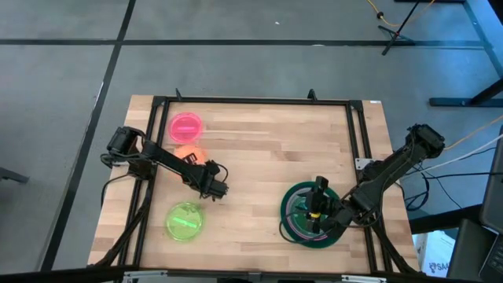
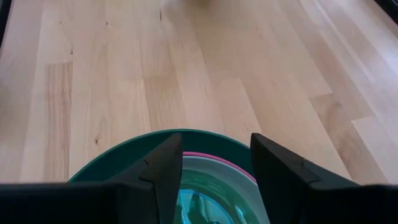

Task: Stack plastic plates
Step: Stack the orange plate on the light blue plate

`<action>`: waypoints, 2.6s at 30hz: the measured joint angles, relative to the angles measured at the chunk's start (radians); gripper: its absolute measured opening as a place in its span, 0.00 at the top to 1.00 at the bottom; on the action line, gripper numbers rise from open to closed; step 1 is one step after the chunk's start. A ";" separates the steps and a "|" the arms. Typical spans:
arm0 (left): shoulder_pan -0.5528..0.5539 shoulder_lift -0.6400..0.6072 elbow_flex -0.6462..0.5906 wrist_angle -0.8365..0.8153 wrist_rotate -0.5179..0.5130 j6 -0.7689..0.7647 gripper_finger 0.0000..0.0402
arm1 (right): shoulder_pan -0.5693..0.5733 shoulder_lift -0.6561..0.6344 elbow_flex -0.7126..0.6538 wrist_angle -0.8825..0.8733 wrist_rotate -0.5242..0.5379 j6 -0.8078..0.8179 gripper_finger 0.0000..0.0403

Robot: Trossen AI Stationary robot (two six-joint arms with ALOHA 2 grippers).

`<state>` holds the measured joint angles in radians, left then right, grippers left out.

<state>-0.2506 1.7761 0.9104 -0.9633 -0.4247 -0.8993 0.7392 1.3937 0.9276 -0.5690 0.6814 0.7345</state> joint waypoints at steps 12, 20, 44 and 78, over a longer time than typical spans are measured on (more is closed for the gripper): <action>-0.168 -0.001 0.174 0.005 -0.139 0.219 0.99 | 0.000 0.000 0.000 0.003 0.032 -0.023 0.55; -0.246 -0.002 0.208 0.273 -0.162 0.559 1.00 | -0.009 0.066 0.000 0.221 0.003 -0.303 0.55; -0.303 -0.002 0.208 0.658 -0.081 0.938 1.00 | -0.231 0.302 0.002 0.676 -0.247 -0.799 0.55; -0.384 -0.076 0.210 0.598 -0.084 0.819 0.74 | -0.144 0.337 0.322 0.099 -0.210 -0.827 0.99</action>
<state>-0.6343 1.7000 1.1206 -0.3656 -0.5087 -0.0803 0.5953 1.7306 1.2495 -0.4700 0.4716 -0.0922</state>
